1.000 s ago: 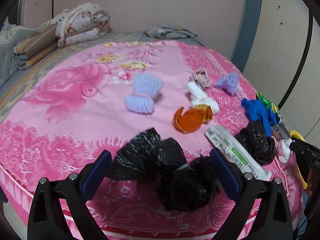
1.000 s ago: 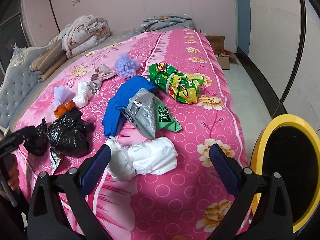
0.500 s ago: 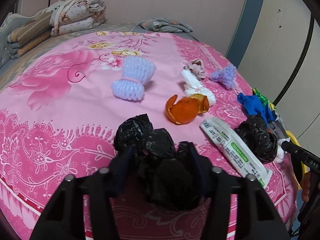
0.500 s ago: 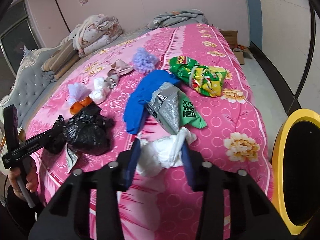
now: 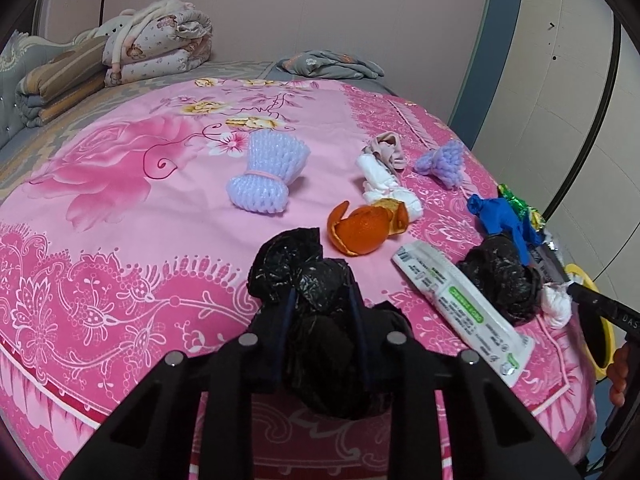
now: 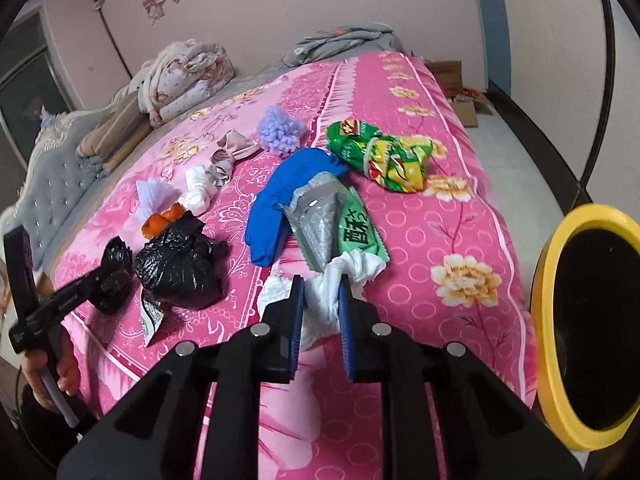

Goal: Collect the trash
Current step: 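Carry the black bag and white tissue over the yellow-rimmed bin with both tools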

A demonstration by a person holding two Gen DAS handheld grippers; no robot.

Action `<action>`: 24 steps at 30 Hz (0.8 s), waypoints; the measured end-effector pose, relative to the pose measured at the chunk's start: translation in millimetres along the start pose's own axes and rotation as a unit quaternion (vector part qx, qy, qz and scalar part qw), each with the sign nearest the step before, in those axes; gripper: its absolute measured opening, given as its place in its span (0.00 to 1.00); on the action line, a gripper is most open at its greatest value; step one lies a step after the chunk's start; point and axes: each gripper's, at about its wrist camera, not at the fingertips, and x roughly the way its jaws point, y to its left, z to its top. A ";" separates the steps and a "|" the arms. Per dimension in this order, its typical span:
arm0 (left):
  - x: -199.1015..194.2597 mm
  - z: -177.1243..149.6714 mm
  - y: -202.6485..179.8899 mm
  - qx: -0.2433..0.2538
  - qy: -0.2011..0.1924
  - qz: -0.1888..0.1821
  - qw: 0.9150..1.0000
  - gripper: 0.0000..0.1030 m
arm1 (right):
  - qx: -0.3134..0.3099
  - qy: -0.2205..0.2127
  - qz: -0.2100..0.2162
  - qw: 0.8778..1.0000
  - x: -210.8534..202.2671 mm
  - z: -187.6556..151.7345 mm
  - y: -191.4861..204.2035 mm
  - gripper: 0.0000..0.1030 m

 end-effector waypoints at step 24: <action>-97.6 68.2 -108.2 0.075 -0.118 -0.078 0.987 0.23 | -0.016 -0.171 -0.012 0.985 -176.4 18.0 6.9 0.15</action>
